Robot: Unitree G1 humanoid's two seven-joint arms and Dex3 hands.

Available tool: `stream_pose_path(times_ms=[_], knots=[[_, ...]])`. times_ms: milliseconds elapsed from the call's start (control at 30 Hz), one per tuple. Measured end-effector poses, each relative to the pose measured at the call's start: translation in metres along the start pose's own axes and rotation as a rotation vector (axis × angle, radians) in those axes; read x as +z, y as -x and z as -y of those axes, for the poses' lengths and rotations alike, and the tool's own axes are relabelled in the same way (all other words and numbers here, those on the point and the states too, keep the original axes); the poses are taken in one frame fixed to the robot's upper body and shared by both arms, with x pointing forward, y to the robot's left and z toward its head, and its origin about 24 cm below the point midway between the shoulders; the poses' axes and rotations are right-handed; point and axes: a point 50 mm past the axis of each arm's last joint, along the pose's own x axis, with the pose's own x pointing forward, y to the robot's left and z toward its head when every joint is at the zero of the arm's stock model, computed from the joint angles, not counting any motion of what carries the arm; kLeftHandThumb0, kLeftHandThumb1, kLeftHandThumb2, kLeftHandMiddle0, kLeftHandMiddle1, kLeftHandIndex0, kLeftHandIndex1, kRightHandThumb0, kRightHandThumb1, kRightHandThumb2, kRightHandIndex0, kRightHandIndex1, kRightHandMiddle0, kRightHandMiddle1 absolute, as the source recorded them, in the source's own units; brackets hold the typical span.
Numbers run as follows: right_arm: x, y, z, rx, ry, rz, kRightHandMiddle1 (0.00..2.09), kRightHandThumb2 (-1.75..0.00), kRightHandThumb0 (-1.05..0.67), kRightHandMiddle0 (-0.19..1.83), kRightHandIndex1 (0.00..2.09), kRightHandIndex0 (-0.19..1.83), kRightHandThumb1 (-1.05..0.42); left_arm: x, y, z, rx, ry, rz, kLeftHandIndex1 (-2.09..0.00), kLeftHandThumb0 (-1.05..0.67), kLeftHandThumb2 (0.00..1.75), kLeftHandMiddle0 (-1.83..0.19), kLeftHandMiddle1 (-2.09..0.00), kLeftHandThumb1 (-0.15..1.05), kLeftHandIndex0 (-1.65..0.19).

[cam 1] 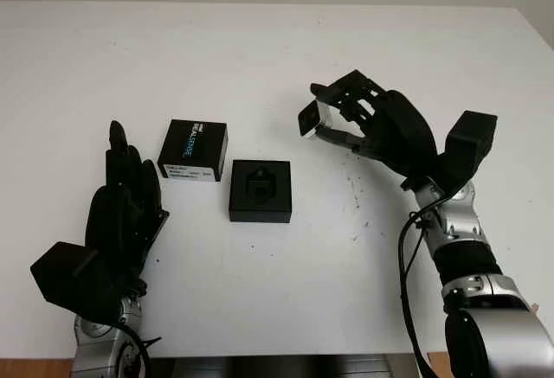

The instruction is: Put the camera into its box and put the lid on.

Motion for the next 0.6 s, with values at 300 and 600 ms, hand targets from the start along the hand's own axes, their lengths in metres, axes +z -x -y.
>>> stream_pose_path(times_ms=[300, 600], knots=[[-0.009, 0.004, -0.021, 0.035, -0.131, 0.014, 1.72, -0.06, -0.39, 0.21, 0.72, -0.18, -1.02, 0.001, -0.001, 0.001, -0.004, -0.003, 0.001, 0.0, -0.68, 0.69, 0.19, 0.0, 1.05, 0.19], [-0.013, 0.001, -0.034, 0.032, -0.159, 0.039, 1.78, -0.06, -0.41, 0.19, 0.74, -0.19, -1.04, 0.002, -0.001, 0.001, -0.004, -0.008, 0.013, 0.0, -0.68, 0.69, 0.19, 0.0, 1.05, 0.19]])
